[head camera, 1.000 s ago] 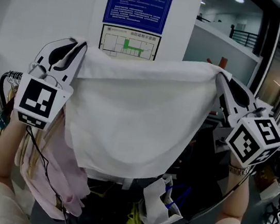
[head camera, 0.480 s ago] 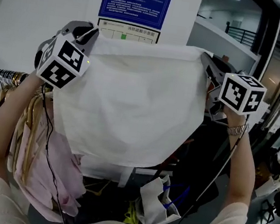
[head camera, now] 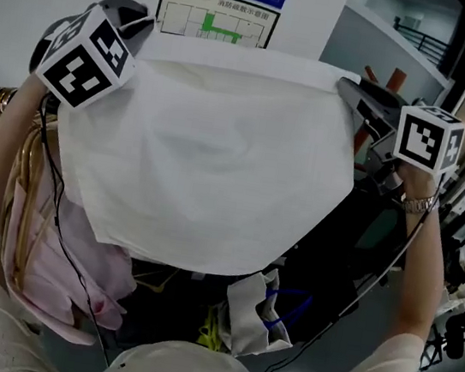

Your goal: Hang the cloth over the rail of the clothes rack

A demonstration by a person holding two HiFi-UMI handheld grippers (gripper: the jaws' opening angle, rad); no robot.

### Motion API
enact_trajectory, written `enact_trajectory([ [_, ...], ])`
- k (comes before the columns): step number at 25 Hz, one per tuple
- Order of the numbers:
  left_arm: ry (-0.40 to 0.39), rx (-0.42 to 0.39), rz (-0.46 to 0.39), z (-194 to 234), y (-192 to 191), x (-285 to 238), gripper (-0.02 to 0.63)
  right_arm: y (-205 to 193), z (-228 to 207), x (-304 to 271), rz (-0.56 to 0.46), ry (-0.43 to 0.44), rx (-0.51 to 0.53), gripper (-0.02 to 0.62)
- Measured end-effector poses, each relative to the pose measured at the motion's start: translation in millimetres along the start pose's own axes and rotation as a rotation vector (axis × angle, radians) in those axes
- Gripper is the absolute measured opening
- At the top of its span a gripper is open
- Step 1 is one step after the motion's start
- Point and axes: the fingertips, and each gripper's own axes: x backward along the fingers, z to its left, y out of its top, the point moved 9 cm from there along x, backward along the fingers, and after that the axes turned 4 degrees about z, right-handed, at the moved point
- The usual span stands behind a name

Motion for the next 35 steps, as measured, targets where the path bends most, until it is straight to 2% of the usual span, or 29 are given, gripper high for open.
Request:
enact_trajectory([
  [2,-0.005,-0.038,0.043,1,1,-5,0.018,2,-9,6,0.046,-0.02,-0.005,0.097],
  [4,0.012,-0.106,0.09,-3,-1,-10,0.017,-1,-28,19,0.063,-0.088,-0.014,0.097],
  [6,0.037,-0.149,0.084,-10,-5,-10,0.018,-10,-40,33,0.027,-0.143,-0.034,0.097],
  [8,0.047,-0.143,0.05,-13,-4,-4,0.018,-13,-38,38,-0.033,-0.14,-0.049,0.097],
  [12,0.018,-0.073,0.006,-13,3,6,0.018,3,-4,20,-0.111,-0.026,0.018,0.097],
  [17,-0.06,0.066,-0.093,-6,-2,12,0.018,27,70,-30,-0.156,0.19,0.116,0.097],
  [20,-0.098,0.117,-0.152,-2,-4,19,0.018,41,114,-69,-0.165,0.287,0.154,0.097],
  [25,-0.134,0.135,-0.246,0,1,30,0.018,62,171,-135,-0.069,0.345,0.286,0.103],
  [30,-0.175,0.155,-0.29,4,3,37,0.018,73,187,-179,-0.011,0.345,0.288,0.104],
  [35,-0.209,0.17,-0.31,4,-7,39,0.018,70,188,-196,0.007,0.364,0.261,0.103],
])
